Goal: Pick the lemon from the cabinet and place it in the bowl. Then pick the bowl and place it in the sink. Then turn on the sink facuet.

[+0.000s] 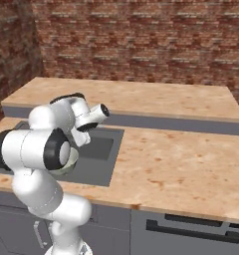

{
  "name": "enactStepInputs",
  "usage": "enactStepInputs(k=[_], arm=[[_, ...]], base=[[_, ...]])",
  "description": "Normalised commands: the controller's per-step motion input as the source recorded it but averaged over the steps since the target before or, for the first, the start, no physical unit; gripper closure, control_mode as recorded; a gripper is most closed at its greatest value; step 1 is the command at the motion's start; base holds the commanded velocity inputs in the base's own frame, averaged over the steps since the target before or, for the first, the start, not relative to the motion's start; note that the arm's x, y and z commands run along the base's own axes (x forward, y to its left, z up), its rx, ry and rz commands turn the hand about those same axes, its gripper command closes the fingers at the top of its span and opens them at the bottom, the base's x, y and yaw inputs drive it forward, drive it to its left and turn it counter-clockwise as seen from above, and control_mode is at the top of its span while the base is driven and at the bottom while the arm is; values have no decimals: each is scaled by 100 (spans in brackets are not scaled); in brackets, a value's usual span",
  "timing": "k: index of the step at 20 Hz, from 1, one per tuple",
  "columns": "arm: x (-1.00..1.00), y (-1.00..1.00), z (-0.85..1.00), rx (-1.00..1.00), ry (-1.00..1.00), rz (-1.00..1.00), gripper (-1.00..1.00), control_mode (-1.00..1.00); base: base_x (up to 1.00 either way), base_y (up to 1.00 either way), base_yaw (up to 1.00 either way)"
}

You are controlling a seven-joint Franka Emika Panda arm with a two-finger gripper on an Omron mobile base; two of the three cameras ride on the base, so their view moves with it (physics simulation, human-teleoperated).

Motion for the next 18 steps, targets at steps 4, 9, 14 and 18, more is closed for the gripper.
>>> enactStepInputs(k=[4,9,14,18], arm=[[0,-19,78,25,42,-11,-100,-100],[40,-1,0,24,27,-2,-100,-100],[35,12,0,41,13,-36,-100,-100],[29,15,-7,30,18,-46,-100,-100]], base=[[0,0,0],[0,0,0],[0,0,0],[0,0,0]])
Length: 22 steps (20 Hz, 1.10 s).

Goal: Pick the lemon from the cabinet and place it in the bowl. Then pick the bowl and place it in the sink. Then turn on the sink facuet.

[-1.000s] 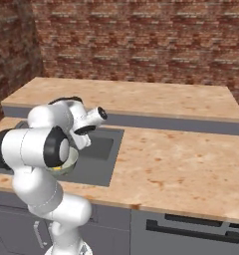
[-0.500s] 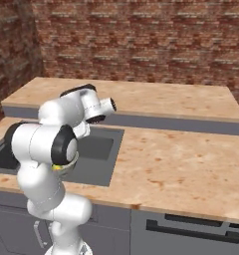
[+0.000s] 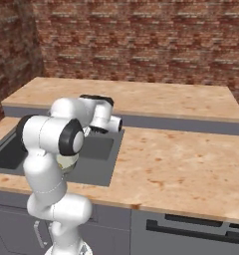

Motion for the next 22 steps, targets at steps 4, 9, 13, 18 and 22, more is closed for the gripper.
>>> enactStepInputs(k=[4,9,13,18,22], arm=[[78,41,-19,6,31,-30,-100,-100],[43,26,0,3,28,-23,-100,-100],[40,-8,-18,4,20,-14,-100,-100],[44,0,-48,0,10,-9,-100,-100],[36,0,-40,0,1,-8,-100,-100]], base=[[0,0,0],[0,0,0],[0,0,0],[0,0,0],[0,0,0]])
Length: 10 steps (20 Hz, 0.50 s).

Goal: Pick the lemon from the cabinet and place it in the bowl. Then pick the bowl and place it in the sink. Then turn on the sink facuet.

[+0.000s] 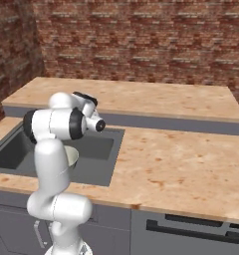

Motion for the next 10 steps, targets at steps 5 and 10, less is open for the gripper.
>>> enactStepInputs(k=[5,10], arm=[[40,0,-23,0,0,-8,-100,-100],[34,2,-15,0,0,-5,-100,-100]], base=[[0,0,0],[0,0,0]])
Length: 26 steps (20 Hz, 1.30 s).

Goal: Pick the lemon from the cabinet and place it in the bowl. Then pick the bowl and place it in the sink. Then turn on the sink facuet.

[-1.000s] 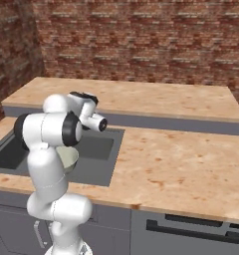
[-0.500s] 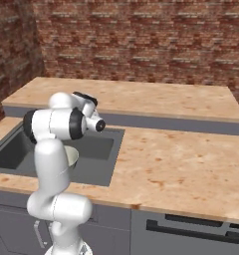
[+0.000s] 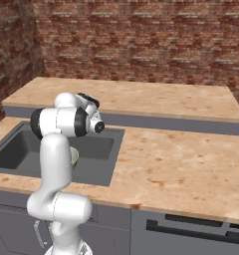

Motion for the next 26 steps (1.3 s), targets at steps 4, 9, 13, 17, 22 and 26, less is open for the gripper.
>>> enactStepInputs(k=[4,9,13,17,22,26], arm=[[34,4,-10,1,0,-4,-100,-100],[48,0,0,5,4,-7,-100,-100],[55,0,-13,5,9,-7,-100,-100],[39,0,-26,3,12,-7,100,-100],[19,-13,-16,8,17,-9,100,-100],[2,-65,-11,16,14,-10,100,-100]], base=[[0,0,0],[0,0,0],[0,0,0],[0,0,0],[0,0,0],[0,0,0]])
